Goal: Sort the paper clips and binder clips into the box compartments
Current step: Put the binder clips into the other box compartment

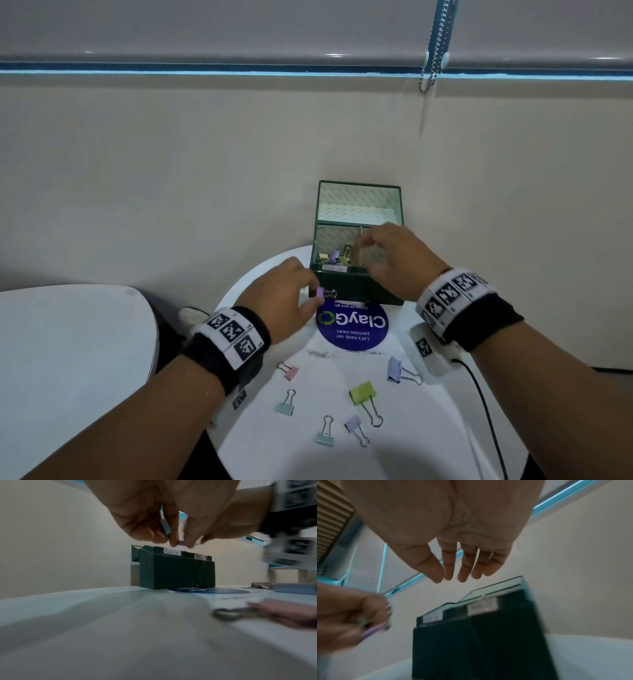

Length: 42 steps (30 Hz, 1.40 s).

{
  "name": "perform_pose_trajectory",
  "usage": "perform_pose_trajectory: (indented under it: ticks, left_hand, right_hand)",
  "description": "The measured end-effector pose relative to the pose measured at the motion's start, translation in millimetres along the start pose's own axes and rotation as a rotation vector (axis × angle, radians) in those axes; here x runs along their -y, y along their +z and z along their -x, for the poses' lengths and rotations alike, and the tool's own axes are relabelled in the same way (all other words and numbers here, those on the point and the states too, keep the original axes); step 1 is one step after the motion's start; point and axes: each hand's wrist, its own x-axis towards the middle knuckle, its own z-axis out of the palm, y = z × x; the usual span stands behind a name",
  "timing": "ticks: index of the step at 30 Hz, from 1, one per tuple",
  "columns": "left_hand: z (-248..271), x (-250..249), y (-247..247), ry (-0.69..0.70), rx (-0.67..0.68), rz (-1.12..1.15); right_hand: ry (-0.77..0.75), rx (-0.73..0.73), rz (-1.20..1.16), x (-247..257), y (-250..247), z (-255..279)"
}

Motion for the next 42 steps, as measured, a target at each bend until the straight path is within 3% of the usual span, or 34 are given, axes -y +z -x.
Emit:
perform_pose_trajectory:
  ticks: [3,7,11,19,21,23,27,29,31,34,38,42]
  left_hand:
    - [-19,-2,0,-0.025,-0.096,-0.018]
    - [-50,-5,5,-0.032,-0.169,-0.058]
    - [-66,-6,13,-0.004,-0.098,-0.075]
    - [-35,1,5,0.034,-0.072,0.035]
    - [-17,3,2,0.069,-0.017,0.03]
    - [-3,3,-1,0.1,0.108,-0.008]
    - [13,2,-7,0.021,0.372,-0.053]
    - [19,5,-9,-0.018,0.423,-0.049]
    - [26,10,-11,-0.057,0.484,0.009]
    - [38,18,-13,-0.035,0.583,0.043]
    - [43,18,-14,0.02,0.58,0.007]
    - [41,13,-11,-0.004,0.543,-0.027]
  right_hand:
    - [0.059,0.095,0.019,-29,4,36]
    - [0.197,0.284,0.213,-53,6,60]
    - [0.306,0.404,0.314,-57,15,59]
    - [0.105,0.441,0.486,-34,31,48]
    - [0.05,0.403,0.426,-24,20,41]
    - [0.017,0.276,0.308,-17,3,25]
    - [0.03,-0.052,0.219,-10,-26,-10]
    - [0.076,-0.067,0.257,-13,-28,-17]
    - [0.071,-0.024,0.314,-9,-22,-11]
    - [-0.074,0.13,0.289,7,-7,23]
    - [-0.249,0.488,0.203,34,15,83]
    - [-0.463,0.641,0.18,57,41,116]
